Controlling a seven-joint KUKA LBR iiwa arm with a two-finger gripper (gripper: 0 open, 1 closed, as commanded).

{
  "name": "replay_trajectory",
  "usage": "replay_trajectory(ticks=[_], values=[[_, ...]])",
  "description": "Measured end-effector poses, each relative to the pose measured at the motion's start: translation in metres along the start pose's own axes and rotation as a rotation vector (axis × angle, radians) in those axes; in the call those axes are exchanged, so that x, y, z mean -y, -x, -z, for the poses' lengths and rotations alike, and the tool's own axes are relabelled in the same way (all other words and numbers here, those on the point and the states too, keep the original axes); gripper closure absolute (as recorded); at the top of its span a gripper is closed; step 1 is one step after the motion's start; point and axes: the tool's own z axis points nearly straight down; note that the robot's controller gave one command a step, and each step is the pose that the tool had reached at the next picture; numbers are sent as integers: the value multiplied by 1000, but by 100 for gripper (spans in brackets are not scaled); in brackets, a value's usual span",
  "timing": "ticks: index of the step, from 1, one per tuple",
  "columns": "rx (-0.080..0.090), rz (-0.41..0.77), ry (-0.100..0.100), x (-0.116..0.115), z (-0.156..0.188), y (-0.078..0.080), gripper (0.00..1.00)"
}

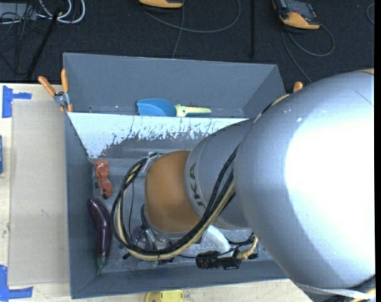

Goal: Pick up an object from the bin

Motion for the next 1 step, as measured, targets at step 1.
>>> replay_trajectory(ticks=[1], values=[[-3, 0, -3, 2, 21, -1, 100]])
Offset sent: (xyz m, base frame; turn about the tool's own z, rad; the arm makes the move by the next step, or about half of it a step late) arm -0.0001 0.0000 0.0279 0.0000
